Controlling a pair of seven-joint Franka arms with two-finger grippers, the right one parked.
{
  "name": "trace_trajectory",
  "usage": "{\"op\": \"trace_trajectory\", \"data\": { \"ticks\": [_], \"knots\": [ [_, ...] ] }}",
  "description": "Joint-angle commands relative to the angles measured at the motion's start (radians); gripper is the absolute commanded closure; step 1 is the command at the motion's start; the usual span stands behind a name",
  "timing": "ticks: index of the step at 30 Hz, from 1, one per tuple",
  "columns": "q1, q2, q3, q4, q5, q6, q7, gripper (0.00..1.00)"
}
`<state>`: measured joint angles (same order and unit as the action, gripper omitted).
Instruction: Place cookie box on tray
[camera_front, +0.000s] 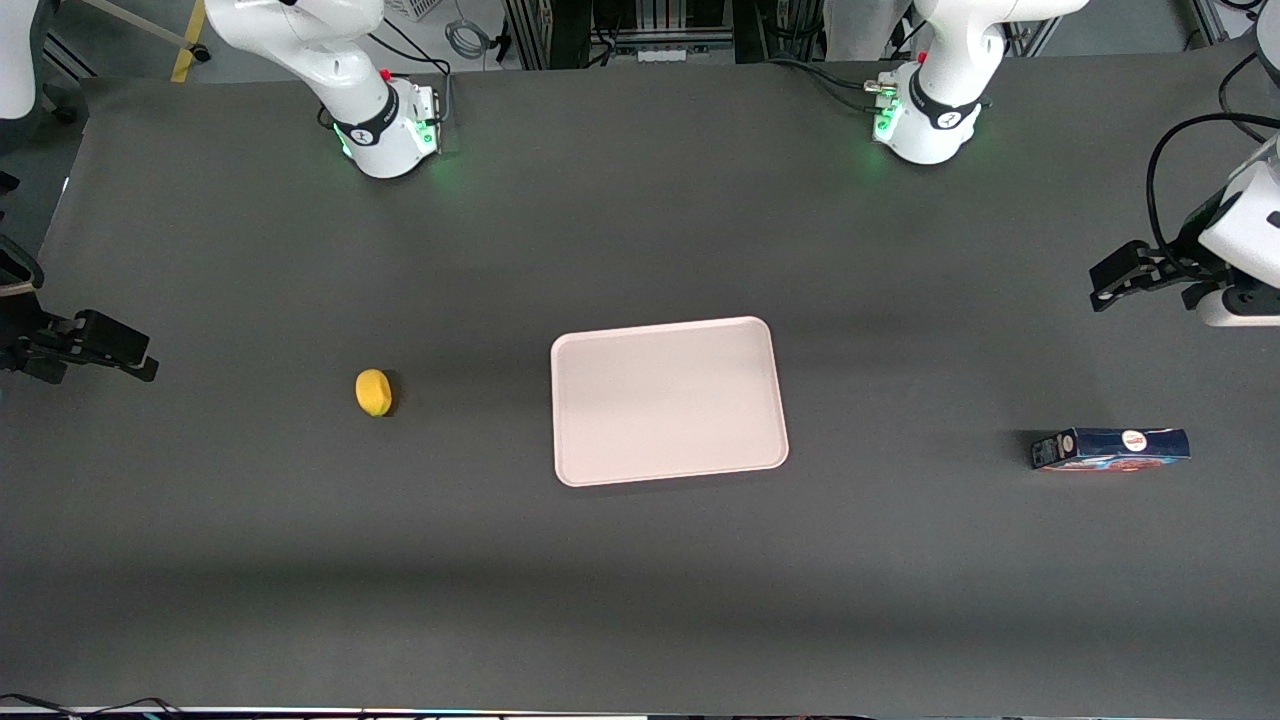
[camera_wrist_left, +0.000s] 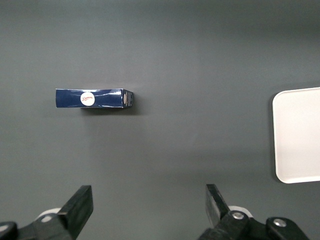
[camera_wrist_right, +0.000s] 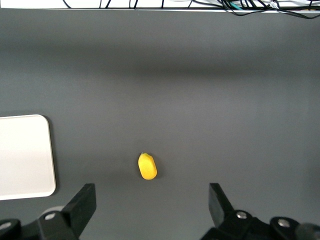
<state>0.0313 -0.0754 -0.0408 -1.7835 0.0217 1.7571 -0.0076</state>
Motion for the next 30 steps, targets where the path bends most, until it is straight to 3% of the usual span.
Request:
{"op": "trace_trajectory", "data": {
  "ticks": [1,20,25,30],
  "knots": [
    [-0.005,0.009,0.006,0.024,0.012,-0.025,0.006,0.00],
    [0.012,0.025,0.006,0.027,0.012,-0.022,0.090,0.00],
    [0.024,0.051,0.007,0.055,0.014,-0.024,0.214,0.00],
    [0.041,0.089,0.010,0.088,0.014,-0.018,0.475,0.00]
  ]
}}
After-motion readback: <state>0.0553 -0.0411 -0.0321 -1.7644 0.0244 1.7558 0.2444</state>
